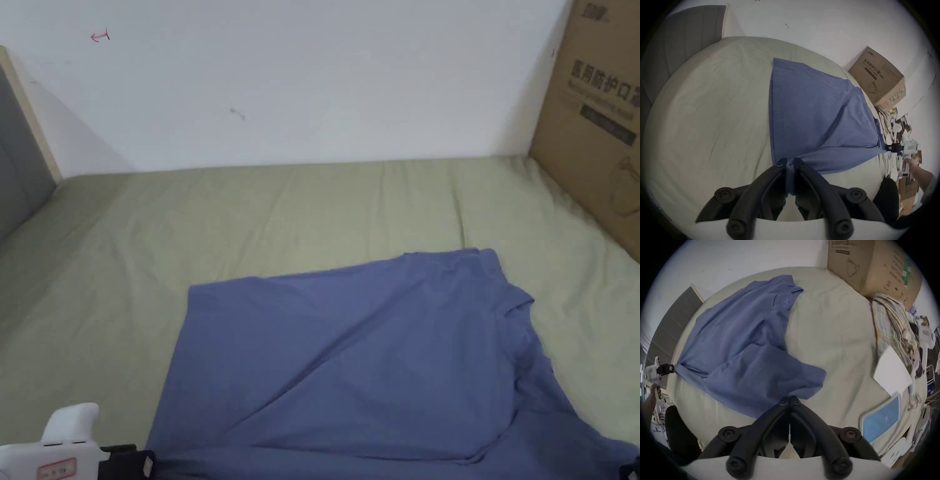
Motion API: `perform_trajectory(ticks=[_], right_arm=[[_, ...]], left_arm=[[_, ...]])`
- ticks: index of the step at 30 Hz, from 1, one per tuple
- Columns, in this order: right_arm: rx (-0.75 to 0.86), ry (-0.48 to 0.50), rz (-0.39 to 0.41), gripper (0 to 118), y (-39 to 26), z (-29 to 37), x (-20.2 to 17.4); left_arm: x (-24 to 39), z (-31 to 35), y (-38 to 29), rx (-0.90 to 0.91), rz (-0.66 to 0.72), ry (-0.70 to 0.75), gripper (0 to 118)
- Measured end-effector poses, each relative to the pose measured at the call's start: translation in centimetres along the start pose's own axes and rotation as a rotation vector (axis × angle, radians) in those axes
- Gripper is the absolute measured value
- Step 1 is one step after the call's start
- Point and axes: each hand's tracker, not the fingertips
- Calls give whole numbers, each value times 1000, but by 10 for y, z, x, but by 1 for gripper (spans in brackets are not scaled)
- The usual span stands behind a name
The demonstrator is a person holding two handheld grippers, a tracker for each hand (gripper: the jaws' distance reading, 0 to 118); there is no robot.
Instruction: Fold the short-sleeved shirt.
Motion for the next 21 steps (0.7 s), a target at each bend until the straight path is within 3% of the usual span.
perform_trajectory(ticks=[9, 10, 11, 12, 13, 14, 15, 17, 18, 21], right_arm=[[-25, 11, 42, 1, -44, 36, -6], [-25, -1, 31, 11, -45, 34, -5], [-36, 2, 12, 38, -46, 33, -6], [-38, 10, -16, 76, -46, 32, -8], [-47, 6, -40, 105, -47, 32, -10], [-28, -5, -53, 109, -49, 33, -12], [7, -3, -62, 109, -48, 39, -15], [25, -3, -56, 109, -43, 48, -24], [47, -5, -40, 109, -42, 54, -28], [164, 0, 49, 109, -37, 76, -50]], left_arm=[[25, 43, -56, -63, -108, 4, 6], [25, 43, -60, -73, -110, -7, 7], [27, 44, -63, -72, -111, -10, 13], [30, 46, -66, -60, -114, 2, 33], [32, 49, -66, -44, -113, 38, 77], [33, 53, -66, -30, -109, 60, 106], [34, 57, -66, -17, -99, 58, 118], [36, 71, -65, 98, -43, 46, 118], [38, 75, -63, 54, -42, 49, 118], [49, 90, -60, 105, -56, 83, 118]])
